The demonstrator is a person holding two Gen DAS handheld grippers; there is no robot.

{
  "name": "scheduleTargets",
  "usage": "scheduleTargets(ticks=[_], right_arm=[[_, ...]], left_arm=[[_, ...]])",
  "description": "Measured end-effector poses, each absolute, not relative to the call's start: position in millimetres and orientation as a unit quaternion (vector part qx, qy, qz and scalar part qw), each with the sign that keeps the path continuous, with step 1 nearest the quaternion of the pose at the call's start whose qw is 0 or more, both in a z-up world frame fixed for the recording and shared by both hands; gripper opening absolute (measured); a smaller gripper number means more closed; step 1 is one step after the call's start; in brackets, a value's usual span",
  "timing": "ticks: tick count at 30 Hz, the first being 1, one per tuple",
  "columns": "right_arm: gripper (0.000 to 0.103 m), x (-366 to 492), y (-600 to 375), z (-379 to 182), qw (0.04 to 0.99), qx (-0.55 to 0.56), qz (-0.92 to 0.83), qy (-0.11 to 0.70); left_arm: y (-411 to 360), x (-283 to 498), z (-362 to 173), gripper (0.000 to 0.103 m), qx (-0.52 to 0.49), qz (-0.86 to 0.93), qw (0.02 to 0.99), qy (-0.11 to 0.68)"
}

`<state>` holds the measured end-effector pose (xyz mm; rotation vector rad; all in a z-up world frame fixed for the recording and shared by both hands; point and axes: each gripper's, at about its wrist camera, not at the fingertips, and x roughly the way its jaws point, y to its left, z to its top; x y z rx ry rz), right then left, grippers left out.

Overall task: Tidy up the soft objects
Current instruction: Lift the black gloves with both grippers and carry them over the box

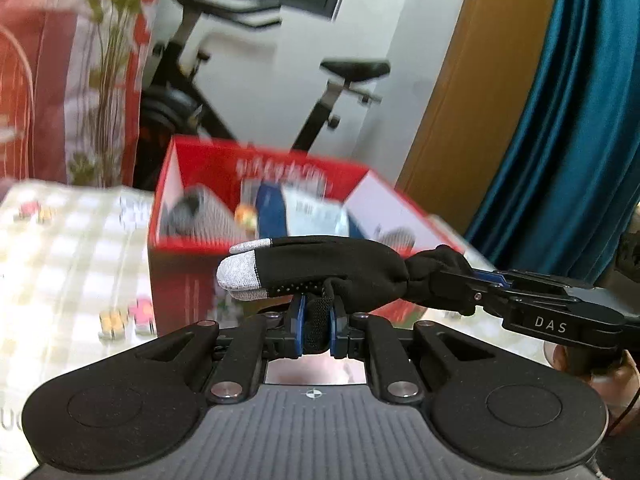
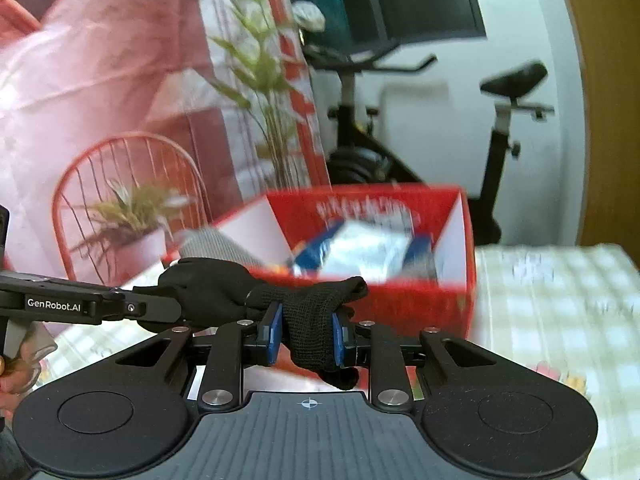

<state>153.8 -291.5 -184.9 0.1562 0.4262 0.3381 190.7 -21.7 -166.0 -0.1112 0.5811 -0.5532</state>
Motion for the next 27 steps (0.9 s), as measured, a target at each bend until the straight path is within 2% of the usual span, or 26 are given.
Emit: scheduleTargets(ticks=[8,14,21,27], right_arm=[[0.023,194,-292,-139,0.965,0.054,0.178,0.187],[0.023,245,-288,-133,0.961,0.057,0.173,0.206],[0.023,298,-286,-155,0.949,0.045,0.152,0.272],[0.023,324,-283,-182,0.930,-0.023,0.119,0.348]], left_arm=[[-30,222,-136,0.013,-0.056,-0.262,0.931,0.249],[-26,258,-124,0.013,-0.063,-0.247,0.933,0.256],[-24,289,-131,0.021,-0.048,-0.218,0.934,0.279],[-16,297,-139,0.021,-0.052,-0.204,0.933,0.291]])
